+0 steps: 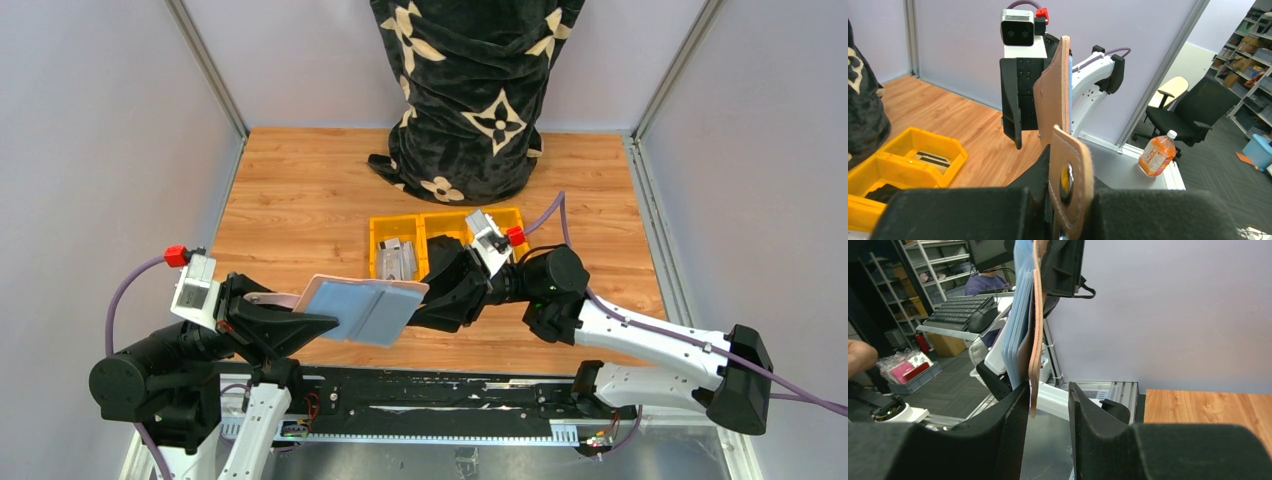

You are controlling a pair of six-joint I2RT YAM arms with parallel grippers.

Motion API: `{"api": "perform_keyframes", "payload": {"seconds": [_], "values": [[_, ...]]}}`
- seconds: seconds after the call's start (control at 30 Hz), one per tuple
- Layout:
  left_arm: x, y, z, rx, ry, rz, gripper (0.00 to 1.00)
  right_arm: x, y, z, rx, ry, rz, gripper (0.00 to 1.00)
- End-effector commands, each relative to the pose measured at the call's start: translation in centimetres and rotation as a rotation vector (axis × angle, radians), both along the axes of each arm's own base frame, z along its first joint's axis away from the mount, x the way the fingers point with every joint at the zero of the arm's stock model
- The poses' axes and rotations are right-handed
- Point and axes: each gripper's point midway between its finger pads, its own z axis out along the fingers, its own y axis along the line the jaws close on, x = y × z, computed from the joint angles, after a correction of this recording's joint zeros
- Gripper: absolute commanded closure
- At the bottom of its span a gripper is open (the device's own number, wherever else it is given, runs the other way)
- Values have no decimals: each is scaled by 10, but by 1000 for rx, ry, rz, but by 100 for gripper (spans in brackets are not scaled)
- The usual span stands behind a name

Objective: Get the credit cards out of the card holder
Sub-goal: Remove the credit card from the card holder.

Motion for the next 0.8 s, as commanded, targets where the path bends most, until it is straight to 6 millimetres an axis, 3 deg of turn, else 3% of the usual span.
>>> {"api": "perform_keyframes", "payload": {"seconds": [0.0,0.4,0.6,0.77], "values": [[-5,1,9,-5,-40,9,100,-25,-8,14,33,-82,97,62],[-3,1,10,-11,-40,22,100,-53,-16,23,63,-157,180,70],[-3,2,10,-11,-41,24,100,-50,-14,32,76,-143,135,88],[-4,2,10,-11,-41,25,100,-45,-16,35,77,-136,91,96]]}}
